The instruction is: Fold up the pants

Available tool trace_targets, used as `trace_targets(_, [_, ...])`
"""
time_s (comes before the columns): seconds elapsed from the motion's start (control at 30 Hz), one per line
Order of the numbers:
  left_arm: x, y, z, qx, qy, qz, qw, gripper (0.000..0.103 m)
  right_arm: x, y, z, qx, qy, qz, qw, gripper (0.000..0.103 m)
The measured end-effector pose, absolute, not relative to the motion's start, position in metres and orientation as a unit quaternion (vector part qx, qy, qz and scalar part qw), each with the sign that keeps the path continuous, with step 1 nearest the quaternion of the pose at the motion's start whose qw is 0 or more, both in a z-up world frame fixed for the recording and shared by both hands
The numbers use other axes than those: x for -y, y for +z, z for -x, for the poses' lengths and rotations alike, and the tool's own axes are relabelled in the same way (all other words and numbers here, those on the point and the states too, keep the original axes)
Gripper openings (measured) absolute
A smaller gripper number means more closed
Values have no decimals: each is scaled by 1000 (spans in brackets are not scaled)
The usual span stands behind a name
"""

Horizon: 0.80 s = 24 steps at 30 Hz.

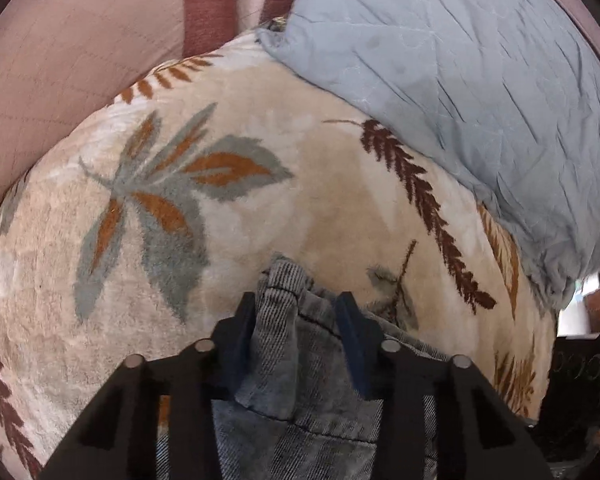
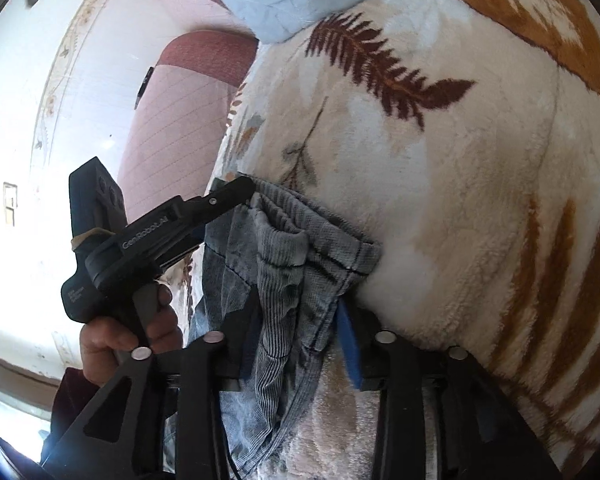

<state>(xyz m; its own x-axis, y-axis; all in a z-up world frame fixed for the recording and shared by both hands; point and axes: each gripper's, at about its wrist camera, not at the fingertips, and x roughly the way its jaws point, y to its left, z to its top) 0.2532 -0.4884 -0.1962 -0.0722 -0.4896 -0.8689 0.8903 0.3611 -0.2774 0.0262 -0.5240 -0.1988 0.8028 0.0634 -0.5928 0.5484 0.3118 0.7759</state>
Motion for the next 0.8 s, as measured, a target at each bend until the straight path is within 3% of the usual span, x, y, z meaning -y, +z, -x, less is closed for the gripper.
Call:
trace_targets(0.07, [491, -195, -250, -498, -531, -206, 654, 39, 523, -197, -28, -270, -161, -560, 766, 41])
trace_targets(0.2, [489, -194, -253, -498, -534, -198, 654, 32, 522, -197, -29, -282, -173, -541, 773, 24])
trace_targets(0.27, [487, -192, -254, -497, -532, -195, 657, 29, 526, -202, -25, -274, -168, -559, 764, 21])
trace_targets(0.8, [421, -135, -281, -471, -571, -52, 670, 25, 483, -129, -36, -243, -138, -425, 861, 17])
